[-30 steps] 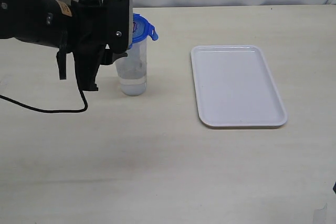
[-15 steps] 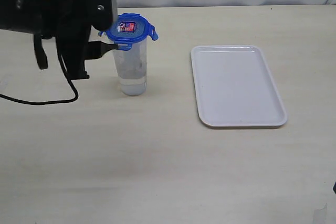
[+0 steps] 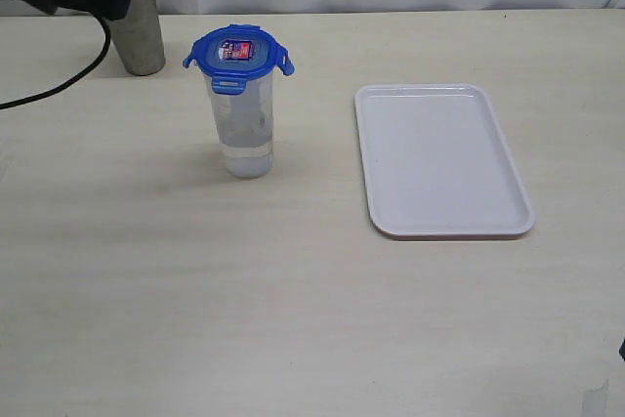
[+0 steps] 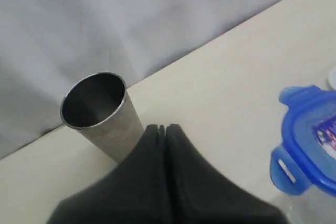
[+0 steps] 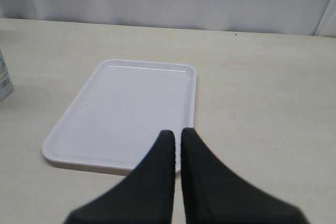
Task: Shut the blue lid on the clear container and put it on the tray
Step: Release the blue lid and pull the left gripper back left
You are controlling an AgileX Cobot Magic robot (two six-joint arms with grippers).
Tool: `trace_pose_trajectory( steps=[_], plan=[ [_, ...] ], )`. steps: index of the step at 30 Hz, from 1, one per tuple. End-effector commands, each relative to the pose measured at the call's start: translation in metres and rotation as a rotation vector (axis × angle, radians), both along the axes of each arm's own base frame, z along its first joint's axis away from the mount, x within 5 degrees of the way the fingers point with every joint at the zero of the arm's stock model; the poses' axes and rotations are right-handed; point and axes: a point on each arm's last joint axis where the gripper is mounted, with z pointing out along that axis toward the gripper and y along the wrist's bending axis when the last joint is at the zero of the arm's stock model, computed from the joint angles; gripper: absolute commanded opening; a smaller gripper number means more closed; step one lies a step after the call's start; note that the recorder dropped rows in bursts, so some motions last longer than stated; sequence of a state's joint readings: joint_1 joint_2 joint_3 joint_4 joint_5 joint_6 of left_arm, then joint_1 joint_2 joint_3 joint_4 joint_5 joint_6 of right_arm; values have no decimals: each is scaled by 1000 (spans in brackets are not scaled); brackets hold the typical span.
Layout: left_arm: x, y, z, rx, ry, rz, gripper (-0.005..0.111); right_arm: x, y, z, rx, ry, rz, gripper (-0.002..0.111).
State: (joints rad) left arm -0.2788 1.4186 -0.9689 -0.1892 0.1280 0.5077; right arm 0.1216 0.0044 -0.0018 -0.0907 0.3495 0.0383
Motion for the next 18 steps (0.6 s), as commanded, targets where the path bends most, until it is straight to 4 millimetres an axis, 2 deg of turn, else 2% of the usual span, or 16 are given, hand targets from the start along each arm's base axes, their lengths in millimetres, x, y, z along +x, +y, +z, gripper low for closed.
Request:
trace_pose_trajectory(
  steps=[1, 7, 10, 12, 14, 16, 18],
  plan=[
    [17, -1, -10, -110, -51, 81, 0, 0, 0, 0, -2, -6, -6, 4],
    [31, -2, -34, -101, -62, 106, 0, 0, 0, 0, -2, -6, -6, 4],
    [26, 5, -43, -121, -217, 155, 0, 0, 0, 0, -2, -6, -6, 4],
    [17, 9, -50, -138, -339, 129, 0, 0, 0, 0, -2, -6, -6, 4],
    [9, 11, -53, -195, -431, 9, 0, 0, 0, 0, -2, -6, -6, 4],
    [6, 15, -52, -338, -453, -134, 0, 0, 0, 0, -2, -6, -6, 4],
    [5, 21, -46, -391, -454, -349, 0, 0, 0, 0, -2, -6, -6, 4]
  ],
)
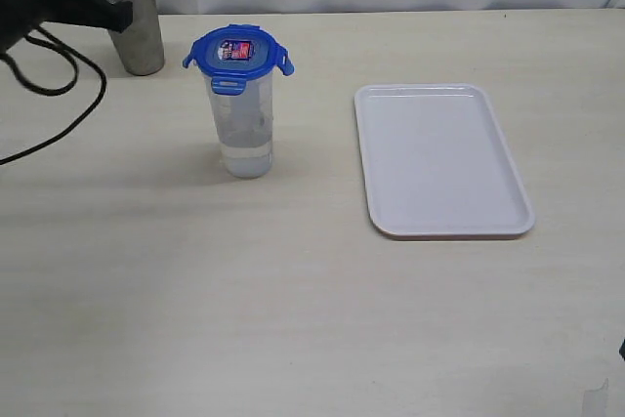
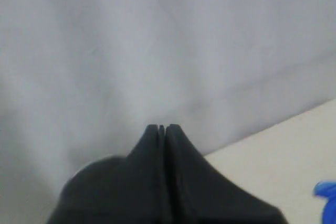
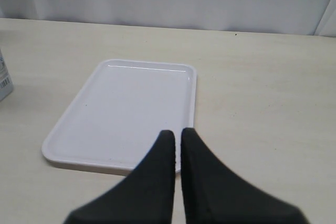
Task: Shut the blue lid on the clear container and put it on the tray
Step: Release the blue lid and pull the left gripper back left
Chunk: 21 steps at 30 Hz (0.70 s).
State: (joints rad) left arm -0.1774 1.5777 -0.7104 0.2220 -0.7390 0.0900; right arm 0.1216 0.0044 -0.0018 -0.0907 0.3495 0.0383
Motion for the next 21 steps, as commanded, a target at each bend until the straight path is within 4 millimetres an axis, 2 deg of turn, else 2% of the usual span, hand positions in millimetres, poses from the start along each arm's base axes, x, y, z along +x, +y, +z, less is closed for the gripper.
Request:
trace_pose_trajectory(
  steps=[1, 2, 5, 8, 9, 11, 12, 16, 21],
  plan=[
    [-6, 5, 13, -135, -87, -432, 0, 0, 0, 0, -2, -6, -6, 4],
    [-4, 16, 12, -64, -20, -520, 0, 0, 0, 0, -2, -6, -6, 4],
    [-1, 27, -9, 112, 132, -543, 0, 0, -2, 0, -42, -13, -8, 4],
    [4, 24, -30, 78, 163, -594, 0, 1, -4, 2, -119, -38, -12, 4],
    [6, 25, -35, 65, 167, -590, 0, 1, -5, 4, -173, -65, -13, 4],
    [14, 26, -51, 17, 178, -564, 0, 2, -8, 11, -393, -150, -10, 4],
    [15, 26, -53, 10, 171, -563, 0, 3, -7, 14, -416, -185, -1, 4],
    [16, 23, -57, -33, 107, -605, 0, 2, 4, 34, -212, -406, 58, 4],
    [19, 25, -57, -32, 94, -575, 0, -5, 3, 59, 245, -643, 44, 4]
  ],
)
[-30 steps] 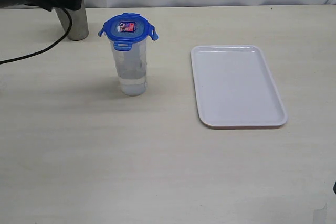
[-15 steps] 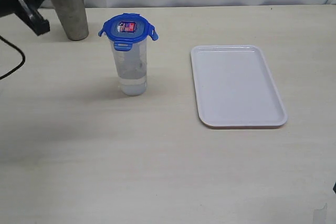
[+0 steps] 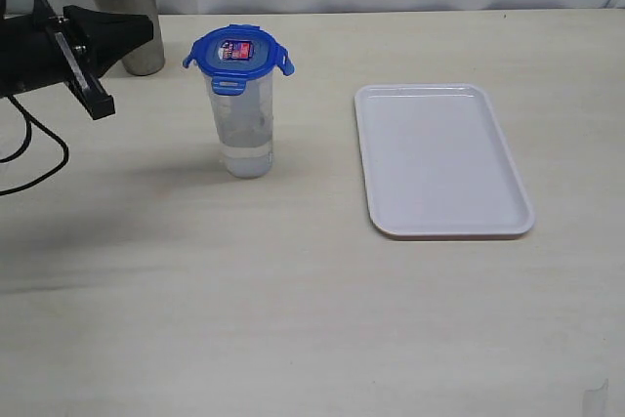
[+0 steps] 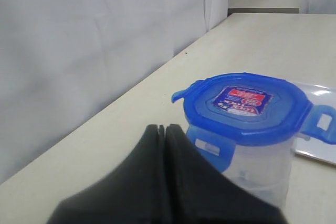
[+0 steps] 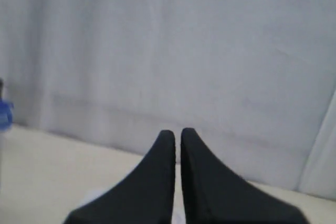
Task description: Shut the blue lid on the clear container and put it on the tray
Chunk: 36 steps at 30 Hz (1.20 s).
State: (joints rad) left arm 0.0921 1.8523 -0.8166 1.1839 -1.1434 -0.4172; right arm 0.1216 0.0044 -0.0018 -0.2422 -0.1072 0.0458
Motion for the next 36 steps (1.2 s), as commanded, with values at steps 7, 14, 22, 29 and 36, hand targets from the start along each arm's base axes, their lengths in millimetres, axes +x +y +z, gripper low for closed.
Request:
trace_pose_trajectory(
  steps=[7, 14, 22, 29, 36],
  plan=[
    [5, 2, 4, -34, -31, 42, 0, -8, -4, 35, 565, -227, 150, 4],
    [5, 3, 3, -29, -27, 48, 0, 16, 21, 85, 432, -242, 377, 4],
    [10, 5, -4, -55, -19, 87, 0, 117, 56, 104, 261, 80, 546, 4],
    [23, 0, -17, -99, -37, 62, 0, 205, 89, 84, 119, 285, 818, 4],
    [41, -21, -36, 53, 9, 63, 0, 256, 103, 45, -96, 432, 941, 4]
  ],
)
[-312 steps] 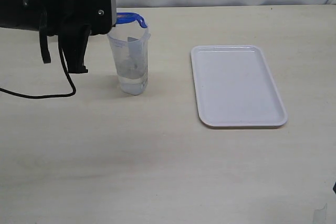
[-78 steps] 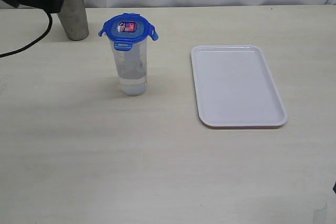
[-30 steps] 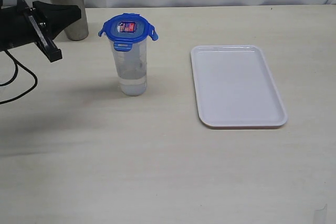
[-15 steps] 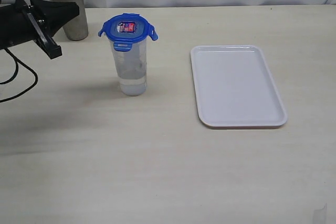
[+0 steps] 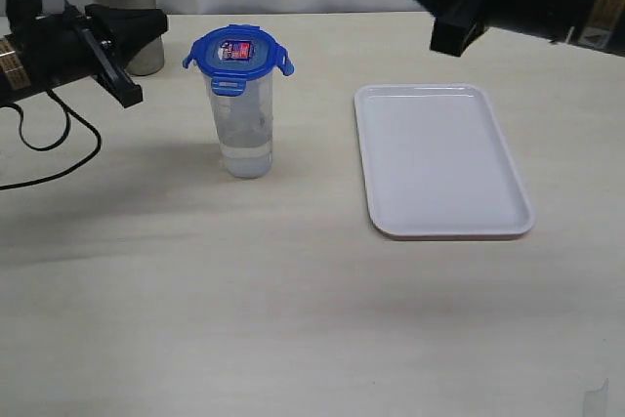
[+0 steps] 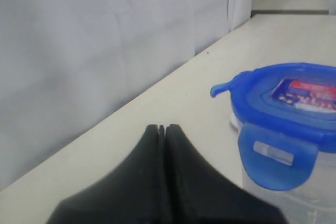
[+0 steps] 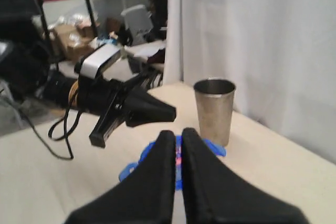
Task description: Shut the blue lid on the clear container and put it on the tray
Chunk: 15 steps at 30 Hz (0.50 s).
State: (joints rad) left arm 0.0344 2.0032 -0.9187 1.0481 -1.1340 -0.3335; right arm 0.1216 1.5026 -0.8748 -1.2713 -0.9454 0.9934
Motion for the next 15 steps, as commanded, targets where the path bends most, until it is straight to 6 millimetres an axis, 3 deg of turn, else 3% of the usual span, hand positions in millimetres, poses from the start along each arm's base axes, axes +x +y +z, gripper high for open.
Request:
trace_pose_trajectory(
  steps=[1, 5, 9, 15],
  plan=[
    [10, -8, -13, 89, 37, 21, 0, 25, 6, -24, -124, 12, 104, 4],
    [10, -8, -14, 92, 40, 26, 0, 37, 15, -41, -110, 52, 152, 4],
    [9, -9, -14, 103, 37, 2, 0, 40, 40, -62, -155, 88, 247, 4],
    [5, -13, -13, 98, 12, -62, 0, 31, 67, -66, -250, 122, 375, 4]
  ],
)
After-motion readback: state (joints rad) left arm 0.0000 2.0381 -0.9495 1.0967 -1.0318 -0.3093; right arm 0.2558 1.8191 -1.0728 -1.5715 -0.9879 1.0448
